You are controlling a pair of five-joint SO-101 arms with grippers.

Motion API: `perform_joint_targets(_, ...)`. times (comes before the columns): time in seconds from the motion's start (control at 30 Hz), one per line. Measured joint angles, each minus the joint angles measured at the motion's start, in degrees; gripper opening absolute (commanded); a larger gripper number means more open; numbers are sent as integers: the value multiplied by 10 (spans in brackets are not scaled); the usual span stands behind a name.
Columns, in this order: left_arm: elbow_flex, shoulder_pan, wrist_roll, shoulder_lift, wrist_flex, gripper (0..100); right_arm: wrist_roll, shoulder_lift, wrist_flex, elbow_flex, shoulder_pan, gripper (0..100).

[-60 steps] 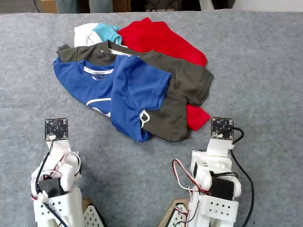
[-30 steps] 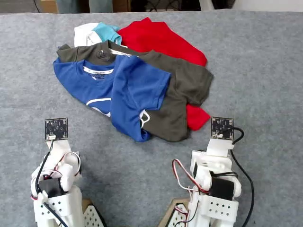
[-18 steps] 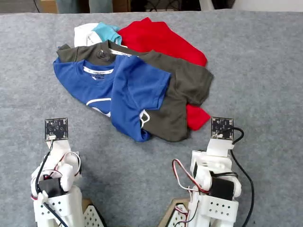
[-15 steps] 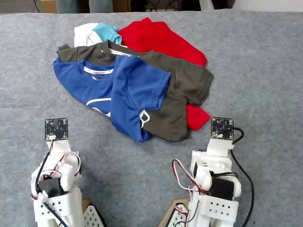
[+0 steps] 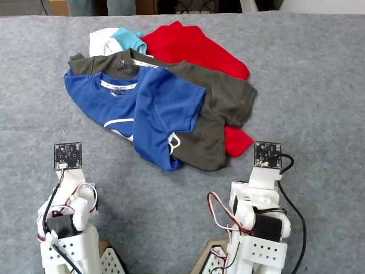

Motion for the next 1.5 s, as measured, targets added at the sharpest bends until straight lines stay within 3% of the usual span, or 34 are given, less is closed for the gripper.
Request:
perform_joint_targets(1.1, 0, 0, 0, 0, 0, 30, 0, 0, 0, 0, 0, 15)
perform_joint_targets(1.37, 0, 0, 0, 0, 0, 30, 0, 0, -15, 0, -135, 15)
perform_joint_targets(1.5, 0, 0, 0, 0, 0, 30, -1, 0, -99, 0, -172, 15)
